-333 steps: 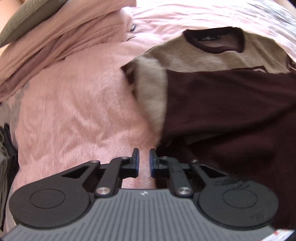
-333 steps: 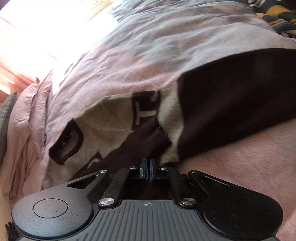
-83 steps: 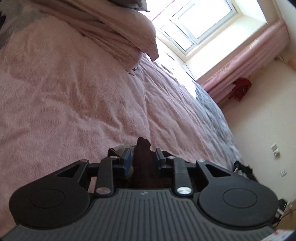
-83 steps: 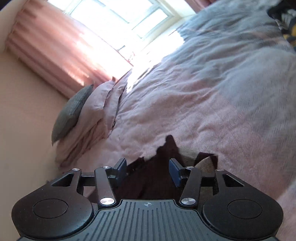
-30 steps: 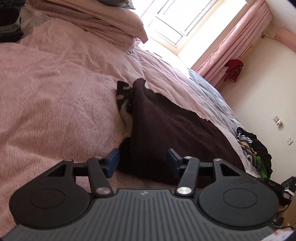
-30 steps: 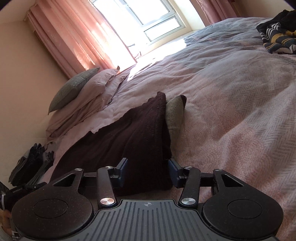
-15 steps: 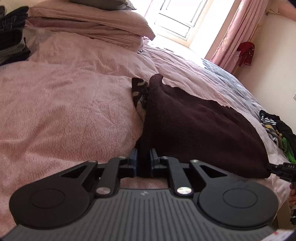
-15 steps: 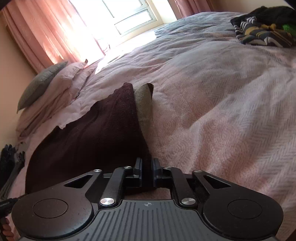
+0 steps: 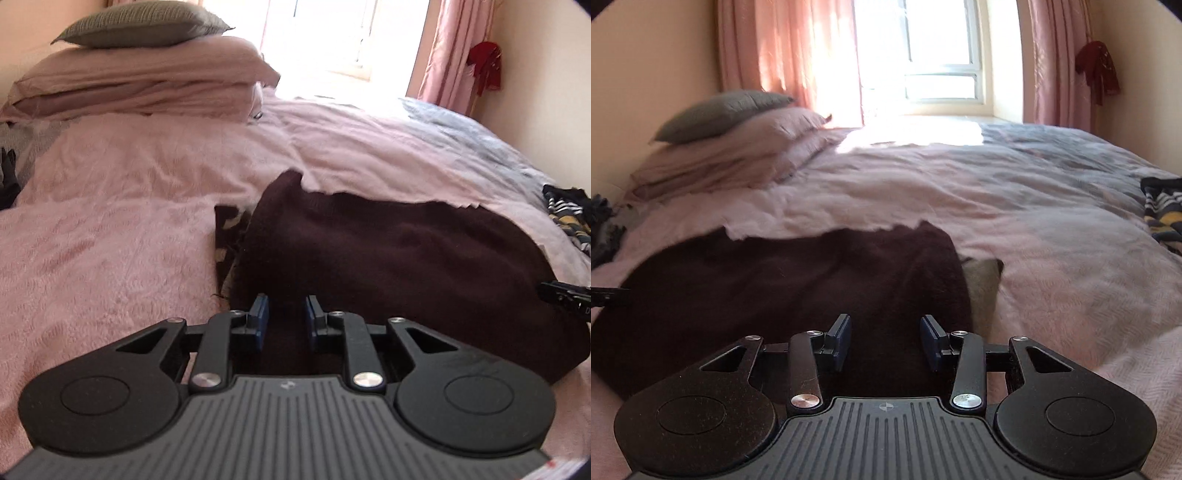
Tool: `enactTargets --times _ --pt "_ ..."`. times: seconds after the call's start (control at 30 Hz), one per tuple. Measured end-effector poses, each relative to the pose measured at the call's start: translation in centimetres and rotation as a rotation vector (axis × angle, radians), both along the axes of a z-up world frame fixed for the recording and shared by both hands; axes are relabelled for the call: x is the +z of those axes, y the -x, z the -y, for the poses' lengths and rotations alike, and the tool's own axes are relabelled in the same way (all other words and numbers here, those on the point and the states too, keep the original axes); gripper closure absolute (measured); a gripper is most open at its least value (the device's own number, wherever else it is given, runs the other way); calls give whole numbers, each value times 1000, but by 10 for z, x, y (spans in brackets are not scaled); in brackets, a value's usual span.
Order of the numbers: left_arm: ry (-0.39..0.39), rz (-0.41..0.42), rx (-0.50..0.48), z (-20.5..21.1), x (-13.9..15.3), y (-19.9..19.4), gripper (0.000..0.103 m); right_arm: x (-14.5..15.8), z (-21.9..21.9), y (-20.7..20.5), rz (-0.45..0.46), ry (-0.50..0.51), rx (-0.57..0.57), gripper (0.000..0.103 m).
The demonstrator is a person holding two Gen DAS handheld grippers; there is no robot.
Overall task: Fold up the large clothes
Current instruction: 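Lower the maroon sweater flat onto the bed and open both tools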
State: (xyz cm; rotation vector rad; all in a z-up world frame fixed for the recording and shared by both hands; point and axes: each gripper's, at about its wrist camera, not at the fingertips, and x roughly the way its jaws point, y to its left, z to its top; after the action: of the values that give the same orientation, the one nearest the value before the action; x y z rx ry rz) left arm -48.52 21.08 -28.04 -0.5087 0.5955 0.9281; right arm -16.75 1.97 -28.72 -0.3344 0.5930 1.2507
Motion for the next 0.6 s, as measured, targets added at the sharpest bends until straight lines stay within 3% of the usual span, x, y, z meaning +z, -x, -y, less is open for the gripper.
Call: enactTargets --times 0.07,0.17,0.23,0.27,0.37,0.4,0.6 --pt "23 32 19 -1 -5 5 85 -10 0 -15 -47 -1 -32 65" --pt "33 35 37 7 8 11 85 3 8 -20 -91 -5 -48 64" --pt "43 30 53 15 19 13 79 15 17 -19 -128 1 -71 63" --pt "47 25 62 21 24 14 69 21 23 -17 -150 -1 -79 59" --pt "60 -10 80 42 38 15 62 35 44 -6 -201 -12 -82 44" --pt "63 -22 85 50 41 16 55 39 52 1 -205 -4 -82 43" --pt "85 -78 74 100 48 19 41 44 84 36 -216 85 -71 40"
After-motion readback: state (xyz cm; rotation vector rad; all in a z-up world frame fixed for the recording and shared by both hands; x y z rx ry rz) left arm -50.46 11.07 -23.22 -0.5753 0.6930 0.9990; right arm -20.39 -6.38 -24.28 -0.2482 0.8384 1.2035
